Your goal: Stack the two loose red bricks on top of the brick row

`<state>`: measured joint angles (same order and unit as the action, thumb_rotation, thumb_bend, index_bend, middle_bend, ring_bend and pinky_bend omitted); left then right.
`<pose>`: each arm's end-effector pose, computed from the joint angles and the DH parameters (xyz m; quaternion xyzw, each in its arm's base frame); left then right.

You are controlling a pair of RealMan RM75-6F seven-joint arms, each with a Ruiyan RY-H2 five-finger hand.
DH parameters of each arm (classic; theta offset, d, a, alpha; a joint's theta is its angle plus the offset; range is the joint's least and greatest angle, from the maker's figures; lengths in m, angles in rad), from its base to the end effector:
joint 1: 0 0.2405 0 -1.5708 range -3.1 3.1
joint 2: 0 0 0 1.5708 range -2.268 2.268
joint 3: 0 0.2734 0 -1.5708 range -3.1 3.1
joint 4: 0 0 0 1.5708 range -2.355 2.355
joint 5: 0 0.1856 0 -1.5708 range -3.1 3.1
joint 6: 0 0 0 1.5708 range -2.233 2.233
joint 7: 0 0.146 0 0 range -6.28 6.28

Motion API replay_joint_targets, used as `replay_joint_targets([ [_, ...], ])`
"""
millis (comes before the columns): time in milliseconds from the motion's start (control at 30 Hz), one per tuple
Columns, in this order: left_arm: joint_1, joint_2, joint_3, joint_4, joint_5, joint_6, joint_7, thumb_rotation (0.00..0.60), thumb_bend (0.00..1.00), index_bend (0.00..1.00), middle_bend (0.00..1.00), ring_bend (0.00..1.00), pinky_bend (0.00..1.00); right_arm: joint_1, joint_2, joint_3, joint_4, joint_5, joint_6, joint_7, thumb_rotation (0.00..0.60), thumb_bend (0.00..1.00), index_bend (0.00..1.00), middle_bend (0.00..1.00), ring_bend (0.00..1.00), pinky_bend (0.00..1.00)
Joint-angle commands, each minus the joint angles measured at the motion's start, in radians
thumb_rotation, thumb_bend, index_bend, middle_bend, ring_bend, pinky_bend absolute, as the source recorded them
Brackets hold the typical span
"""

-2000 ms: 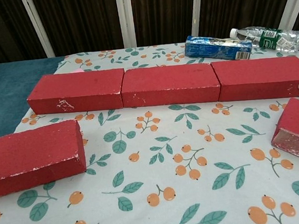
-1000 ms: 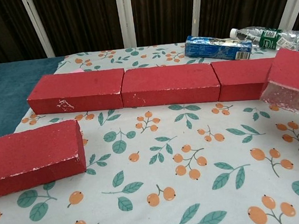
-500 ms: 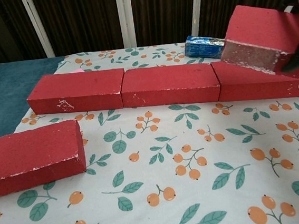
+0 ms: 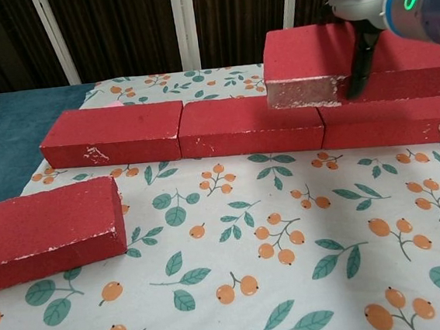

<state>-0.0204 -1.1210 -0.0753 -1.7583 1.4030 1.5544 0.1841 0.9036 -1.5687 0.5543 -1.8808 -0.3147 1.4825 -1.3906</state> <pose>-0.3103 0.1641 0.1944 -0.5453 -0.3943 -0.3625 0.6448 -0.0878 -0.3699 0.0683 0.6677 -0.3615 0.1994 0.6195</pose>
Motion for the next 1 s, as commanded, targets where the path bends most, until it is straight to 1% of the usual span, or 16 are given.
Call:
replay_joint_targets([
  [33,0.0,-0.011,-0.001,-0.007,-0.006,0.004,0.029,0.6,0.01,0.04,0.02,0.0,0.14,0.058,-0.005,0.034,0.102,0.097,-0.109,-0.002,0.6,0.15,0.32,0.42,0.44,0.22],
  [133,0.001,-0.017,0.003,-0.011,-0.005,0.007,0.054,0.6,0.01,0.04,0.02,0.0,0.14,0.093,-0.01,0.046,0.168,0.138,-0.151,-0.004,0.6,0.15,0.32,0.41,0.44,0.22],
  [267,0.001,-0.022,0.009,-0.016,-0.002,0.005,0.079,0.6,0.01,0.04,0.02,0.0,0.14,0.129,-0.016,0.083,0.249,0.218,-0.217,0.018,0.6,0.15,0.33,0.42,0.44,0.22],
  [400,0.001,-0.027,0.008,-0.019,-0.004,0.007,0.095,0.6,0.01,0.04,0.02,0.0,0.14,0.164,-0.012,0.09,0.317,0.27,-0.265,0.007,0.6,0.15,0.33,0.42,0.44,0.22],
  [600,-0.002,-0.037,0.005,-0.019,-0.014,0.007,0.12,0.6,0.01,0.04,0.02,0.0,0.14,0.197,-0.004,0.07,0.372,0.313,-0.317,0.004,0.6,0.15,0.33,0.42,0.43,0.22],
  [800,-0.001,-0.049,0.0,-0.021,-0.027,0.013,0.149,0.6,0.01,0.04,0.02,0.0,0.14,0.211,0.003,0.034,0.411,0.313,-0.403,0.028,0.6,0.15,0.33,0.42,0.43,0.22],
  [1000,0.002,-0.063,-0.003,-0.028,-0.032,0.026,0.18,0.6,0.01,0.04,0.02,0.0,0.14,0.222,0.017,0.01,0.437,0.332,-0.47,0.061,0.6,0.15,0.33,0.42,0.43,0.22],
])
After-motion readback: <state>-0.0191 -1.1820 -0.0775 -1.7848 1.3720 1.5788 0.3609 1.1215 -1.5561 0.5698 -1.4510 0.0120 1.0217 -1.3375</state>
